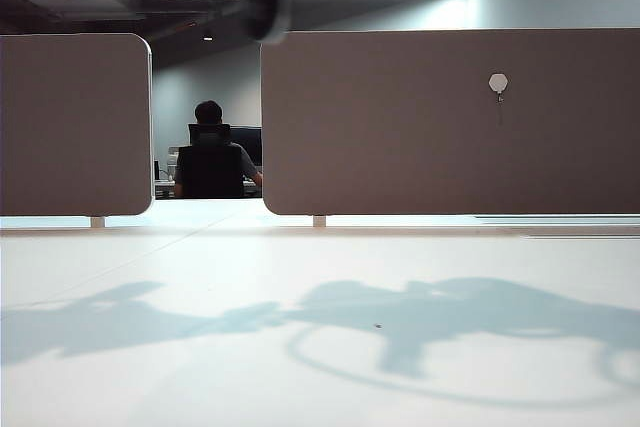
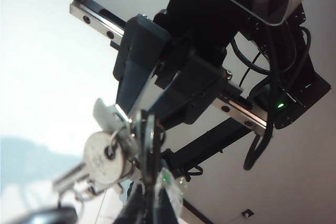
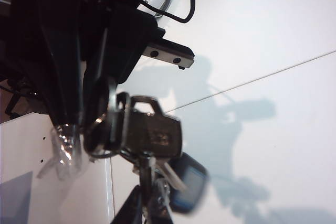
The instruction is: Hang the bunch of keys on the hook.
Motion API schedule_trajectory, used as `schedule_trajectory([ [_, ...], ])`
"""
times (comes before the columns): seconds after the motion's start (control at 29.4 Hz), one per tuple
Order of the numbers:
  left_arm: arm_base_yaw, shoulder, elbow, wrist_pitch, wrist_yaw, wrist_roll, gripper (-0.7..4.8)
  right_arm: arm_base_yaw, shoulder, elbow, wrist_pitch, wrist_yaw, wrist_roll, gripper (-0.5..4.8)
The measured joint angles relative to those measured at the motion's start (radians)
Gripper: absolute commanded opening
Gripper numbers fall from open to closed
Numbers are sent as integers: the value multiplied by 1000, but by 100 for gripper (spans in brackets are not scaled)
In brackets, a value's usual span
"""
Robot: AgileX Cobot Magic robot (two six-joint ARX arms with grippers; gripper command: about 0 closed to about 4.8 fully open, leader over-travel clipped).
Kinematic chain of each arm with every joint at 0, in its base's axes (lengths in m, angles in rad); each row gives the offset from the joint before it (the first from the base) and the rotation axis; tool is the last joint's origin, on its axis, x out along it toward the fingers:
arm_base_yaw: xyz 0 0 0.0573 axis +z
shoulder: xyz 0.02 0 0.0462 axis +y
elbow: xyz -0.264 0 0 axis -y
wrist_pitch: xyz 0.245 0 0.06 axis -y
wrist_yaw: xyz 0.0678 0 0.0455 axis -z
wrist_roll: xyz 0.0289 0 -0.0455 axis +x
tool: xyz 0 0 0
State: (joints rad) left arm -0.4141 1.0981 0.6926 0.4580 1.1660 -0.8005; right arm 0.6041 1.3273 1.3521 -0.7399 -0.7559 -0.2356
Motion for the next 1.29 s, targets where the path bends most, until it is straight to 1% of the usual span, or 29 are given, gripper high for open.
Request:
schedule_trajectory([
  [0.2, 0, 0, 0, 0, -6, 0, -4, 0, 0, 0, 10, 21, -5, -6],
  [0.24, 0, 0, 0, 0, -9, 0, 3, 0, -1, 0, 16, 33, -5, -6],
  [0.27, 0, 0, 0, -2, -13, 2, 30, 0, -2, 0, 21, 56, -8, -6],
  [0.31, 1, 1, 0, -3, -14, 3, 111, 2, -3, 0, 25, 77, -12, -6],
  [0.34, 2, 2, 0, -6, -14, 2, 214, 3, -4, 0, 29, 104, -20, -6],
  [0.37, 3, 3, 0, -5, 8, 3, 366, 2, -5, 1, 33, 144, -24, -6],
  [0.41, 2, 2, 0, -3, 32, 4, 478, -3, -5, 1, 40, 183, -27, -6],
  [0.48, -2, -2, 0, 6, 67, 5, 479, -33, -2, 0, 45, 239, -32, -6],
  [0.54, -1, -3, 0, 11, 72, 6, 479, -63, 0, 0, 45, 257, -42, -6],
  [0.71, -1, -2, 0, 10, 42, 27, 479, -102, -1, 0, 46, 282, -65, -6],
  [0.75, 0, -2, 0, 10, 29, 35, 479, -115, -4, 0, 47, 320, -84, -6],
  [0.82, 3, -3, 0, 13, -26, 72, 479, -127, -5, 0, 53, 455, -140, -6],
  [0.85, 5, -2, 0, 11, -60, 96, 479, -127, -3, 0, 56, 603, -213, -6],
  [0.88, 5, -2, 0, 5, -107, 138, 479, -124, 8, 1, 62, 779, -349, -6],
  [1.02, 5, -2, 0, -31, -210, 229, 479, -130, 58, -2, 87, 1045, -571, -6],
  [1.09, 5, -2, 0, -62, -243, 259, 479, -163, 59, -2, 113, 1085, -612, -6],
  [1.19, 6, -2, 0, -103, -262, 291, 479, -196, 69, 0, 153, 1077, -623, -6],
  [1.22, 5, -2, 0, -124, -262, 308, 479, -216, 69, 0, 170, 1069, -611, -6],
  [1.26, 5, -2, 0, -145, -262, 328, 479, -221, 69, 0, 182, 1027, -576, -6],
  [1.29, 6, -2, 0, -156, -272, 348, 479, -219, 65, 0, 174, 1015, -574, -6],
])
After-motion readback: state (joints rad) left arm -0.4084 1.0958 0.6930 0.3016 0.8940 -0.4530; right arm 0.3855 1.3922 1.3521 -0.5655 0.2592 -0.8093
